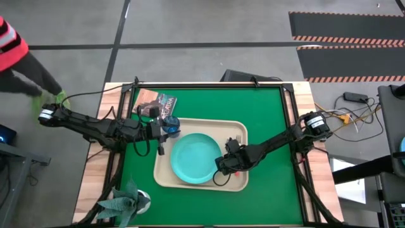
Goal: Pick and place plate/cup/fork/spoon on tray
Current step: Adjust the utensils on the white tray
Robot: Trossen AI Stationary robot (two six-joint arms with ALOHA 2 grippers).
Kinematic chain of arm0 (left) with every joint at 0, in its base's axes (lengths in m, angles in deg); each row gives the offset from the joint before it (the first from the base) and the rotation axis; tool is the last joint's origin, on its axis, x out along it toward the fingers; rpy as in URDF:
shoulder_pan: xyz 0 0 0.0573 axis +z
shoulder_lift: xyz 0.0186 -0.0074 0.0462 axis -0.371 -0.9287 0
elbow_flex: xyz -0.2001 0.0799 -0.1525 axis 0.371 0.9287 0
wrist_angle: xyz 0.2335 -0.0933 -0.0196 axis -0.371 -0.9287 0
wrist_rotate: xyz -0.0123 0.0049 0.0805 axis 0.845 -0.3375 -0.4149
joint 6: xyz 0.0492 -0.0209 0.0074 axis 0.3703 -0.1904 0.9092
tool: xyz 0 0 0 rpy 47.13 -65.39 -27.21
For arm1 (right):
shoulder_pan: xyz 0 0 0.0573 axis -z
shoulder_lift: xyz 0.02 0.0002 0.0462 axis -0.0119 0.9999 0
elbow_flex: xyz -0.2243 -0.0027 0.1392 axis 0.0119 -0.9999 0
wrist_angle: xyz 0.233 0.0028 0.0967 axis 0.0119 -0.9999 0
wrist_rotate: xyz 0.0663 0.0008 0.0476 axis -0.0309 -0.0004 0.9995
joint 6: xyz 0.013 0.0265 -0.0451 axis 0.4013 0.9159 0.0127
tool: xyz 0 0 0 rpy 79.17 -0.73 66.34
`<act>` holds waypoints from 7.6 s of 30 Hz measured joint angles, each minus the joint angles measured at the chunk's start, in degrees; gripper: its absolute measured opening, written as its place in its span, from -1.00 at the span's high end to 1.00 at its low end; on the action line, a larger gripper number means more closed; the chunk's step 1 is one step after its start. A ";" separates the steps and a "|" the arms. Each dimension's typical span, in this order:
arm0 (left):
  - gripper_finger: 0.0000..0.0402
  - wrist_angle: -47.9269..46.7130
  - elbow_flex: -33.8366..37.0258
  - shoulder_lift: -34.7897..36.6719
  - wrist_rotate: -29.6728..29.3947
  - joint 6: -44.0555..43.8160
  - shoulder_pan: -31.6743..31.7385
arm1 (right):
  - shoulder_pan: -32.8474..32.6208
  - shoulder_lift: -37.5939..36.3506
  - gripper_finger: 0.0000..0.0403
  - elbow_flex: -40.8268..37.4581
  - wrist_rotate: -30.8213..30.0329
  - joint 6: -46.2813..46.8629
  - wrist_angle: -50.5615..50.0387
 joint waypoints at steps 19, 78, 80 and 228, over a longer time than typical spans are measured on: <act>0.64 0.04 0.00 0.00 0.00 0.00 -0.02 | 0.02 -0.02 0.44 -0.02 0.00 -0.93 0.02; 0.64 0.07 0.00 0.00 0.00 0.09 0.02 | 2.24 2.93 0.50 -0.44 -3.69 4.66 -2.95; 0.64 0.07 0.00 0.00 0.00 0.09 0.02 | 2.27 2.97 0.55 -0.44 -3.35 5.04 -2.97; 0.64 -0.37 -0.09 0.02 0.00 1.60 -0.02 | 1.14 3.30 0.93 3.91 2.50 25.27 -13.48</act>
